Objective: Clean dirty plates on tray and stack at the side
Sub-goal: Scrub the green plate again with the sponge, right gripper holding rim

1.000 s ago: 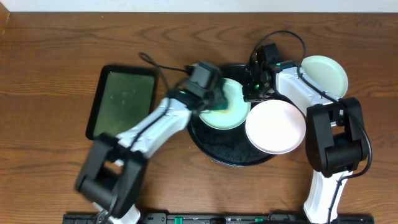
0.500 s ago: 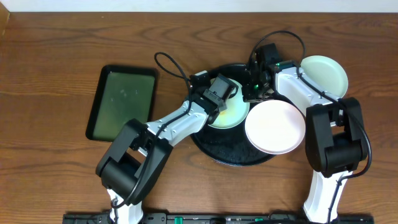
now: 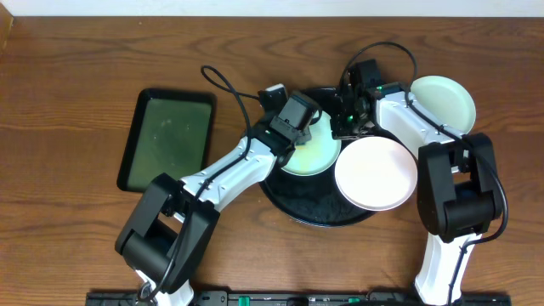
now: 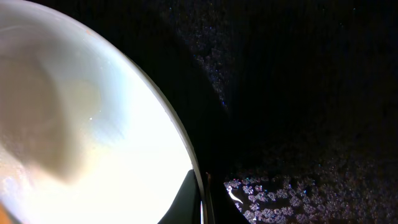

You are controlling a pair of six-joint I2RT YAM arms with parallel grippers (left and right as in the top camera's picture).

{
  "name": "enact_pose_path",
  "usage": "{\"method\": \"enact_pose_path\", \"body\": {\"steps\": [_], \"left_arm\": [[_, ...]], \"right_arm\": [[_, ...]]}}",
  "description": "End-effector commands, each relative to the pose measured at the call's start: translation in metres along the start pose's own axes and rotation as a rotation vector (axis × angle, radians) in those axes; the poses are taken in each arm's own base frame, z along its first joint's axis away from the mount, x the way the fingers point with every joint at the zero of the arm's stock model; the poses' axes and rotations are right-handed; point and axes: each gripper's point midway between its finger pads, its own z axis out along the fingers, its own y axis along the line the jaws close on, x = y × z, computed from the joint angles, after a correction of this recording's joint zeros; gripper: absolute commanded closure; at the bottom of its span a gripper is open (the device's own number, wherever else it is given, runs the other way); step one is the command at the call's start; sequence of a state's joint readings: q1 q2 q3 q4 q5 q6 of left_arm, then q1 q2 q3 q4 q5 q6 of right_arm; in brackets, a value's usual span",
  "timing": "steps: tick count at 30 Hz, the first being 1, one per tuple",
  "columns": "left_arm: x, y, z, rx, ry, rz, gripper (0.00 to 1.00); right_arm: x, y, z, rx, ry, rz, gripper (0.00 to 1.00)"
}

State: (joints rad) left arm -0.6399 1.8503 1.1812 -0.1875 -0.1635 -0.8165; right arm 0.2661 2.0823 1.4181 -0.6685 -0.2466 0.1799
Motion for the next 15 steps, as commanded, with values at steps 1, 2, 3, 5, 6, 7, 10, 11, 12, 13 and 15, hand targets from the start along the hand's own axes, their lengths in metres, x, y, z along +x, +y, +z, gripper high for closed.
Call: {"method": "enact_pose_path", "body": {"steps": [1,2,3,5,6,7,10,11,12,13,15], "left_arm": [[0.037,-0.016,0.008,0.080,0.150,-0.037,0.92],[0.043,-0.014,0.012,0.070,0.163,-0.028,0.93],[0.049,-0.012,0.016,0.058,0.175,-0.022,0.92],[0.063,-0.002,0.027,0.017,0.205,-0.003,0.93],[0.065,0.003,0.030,-0.005,0.207,0.012,0.93],[0.064,0.013,0.032,-0.046,0.195,0.024,0.92],[0.045,0.056,0.025,-0.258,0.078,0.069,0.92],[0.037,0.066,0.021,-0.317,0.036,0.086,0.93],[0.029,0.077,0.016,-0.376,-0.011,0.104,0.92],[0.019,0.087,0.008,-0.437,-0.060,0.124,0.92],[0.004,0.098,-0.007,-0.513,-0.136,0.151,0.92]], "right_arm": [[0.002,-0.002,0.004,0.022,0.007,0.021,0.99],[0.002,-0.002,0.004,0.022,0.007,0.021,0.99],[0.002,-0.002,0.004,0.022,0.007,0.021,0.99],[0.002,-0.002,0.004,0.022,0.008,0.021,0.99],[0.002,-0.002,0.004,0.023,0.008,0.021,0.99],[0.002,-0.002,0.004,0.023,0.009,0.022,0.99],[0.003,-0.002,0.004,0.023,0.011,0.022,0.99],[0.003,-0.002,0.004,0.023,0.011,0.021,0.99],[0.003,-0.002,0.004,0.023,0.011,0.022,0.99],[0.003,-0.002,0.004,0.023,0.010,0.021,0.99],[0.002,-0.002,0.004,0.022,0.008,0.016,0.99]]}}
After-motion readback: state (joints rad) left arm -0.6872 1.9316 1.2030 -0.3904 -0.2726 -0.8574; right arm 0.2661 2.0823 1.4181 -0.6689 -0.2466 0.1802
